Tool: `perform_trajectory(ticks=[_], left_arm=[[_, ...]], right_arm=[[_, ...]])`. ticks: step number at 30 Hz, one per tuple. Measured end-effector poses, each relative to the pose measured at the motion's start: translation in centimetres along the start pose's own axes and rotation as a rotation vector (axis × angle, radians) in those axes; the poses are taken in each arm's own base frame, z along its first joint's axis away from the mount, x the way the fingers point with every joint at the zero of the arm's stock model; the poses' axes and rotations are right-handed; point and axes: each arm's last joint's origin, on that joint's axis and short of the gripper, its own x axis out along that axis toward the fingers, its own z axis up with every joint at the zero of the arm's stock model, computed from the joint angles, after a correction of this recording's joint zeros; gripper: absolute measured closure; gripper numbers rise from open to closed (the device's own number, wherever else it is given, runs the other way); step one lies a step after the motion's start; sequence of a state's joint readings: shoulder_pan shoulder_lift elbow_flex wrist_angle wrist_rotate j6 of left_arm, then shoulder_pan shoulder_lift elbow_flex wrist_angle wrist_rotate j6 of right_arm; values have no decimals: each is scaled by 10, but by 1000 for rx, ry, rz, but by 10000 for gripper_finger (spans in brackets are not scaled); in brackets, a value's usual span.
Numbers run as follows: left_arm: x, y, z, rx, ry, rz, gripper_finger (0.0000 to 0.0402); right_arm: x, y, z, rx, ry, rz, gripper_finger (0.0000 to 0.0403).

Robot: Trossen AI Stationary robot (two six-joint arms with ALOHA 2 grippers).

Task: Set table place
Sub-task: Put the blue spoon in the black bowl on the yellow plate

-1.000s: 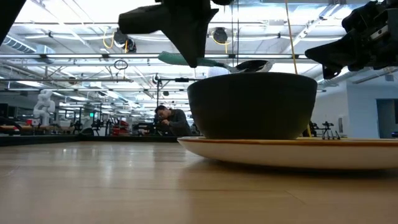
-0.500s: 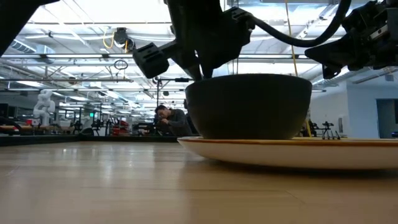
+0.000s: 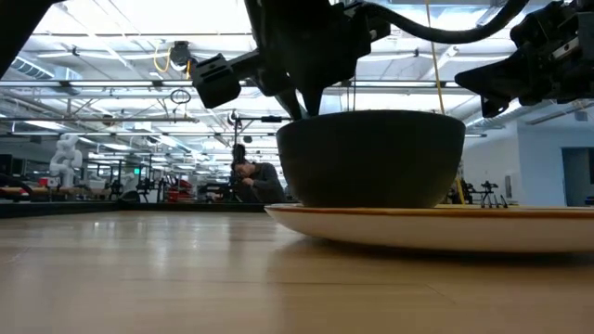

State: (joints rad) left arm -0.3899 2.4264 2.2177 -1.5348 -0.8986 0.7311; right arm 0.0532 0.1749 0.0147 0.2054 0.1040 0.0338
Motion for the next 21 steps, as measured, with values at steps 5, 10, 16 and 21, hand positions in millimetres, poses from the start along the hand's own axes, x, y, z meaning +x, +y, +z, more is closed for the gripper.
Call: perform_trajectory(ticks=[5,10,16,21], left_arm=[[-1,2,3,-42,-22,20,357],[-1,4,4,-56,-24,36,357],[-1,4,5,-51,-27,41,357],[-1,4,5,-25,-23,43,357]], right_arm=[[0,0,0,0,0,0,403],[0,0,0,3,0,0,403],[0,0,0,3,0,0,403],[0,0,0,5,0,0,403]])
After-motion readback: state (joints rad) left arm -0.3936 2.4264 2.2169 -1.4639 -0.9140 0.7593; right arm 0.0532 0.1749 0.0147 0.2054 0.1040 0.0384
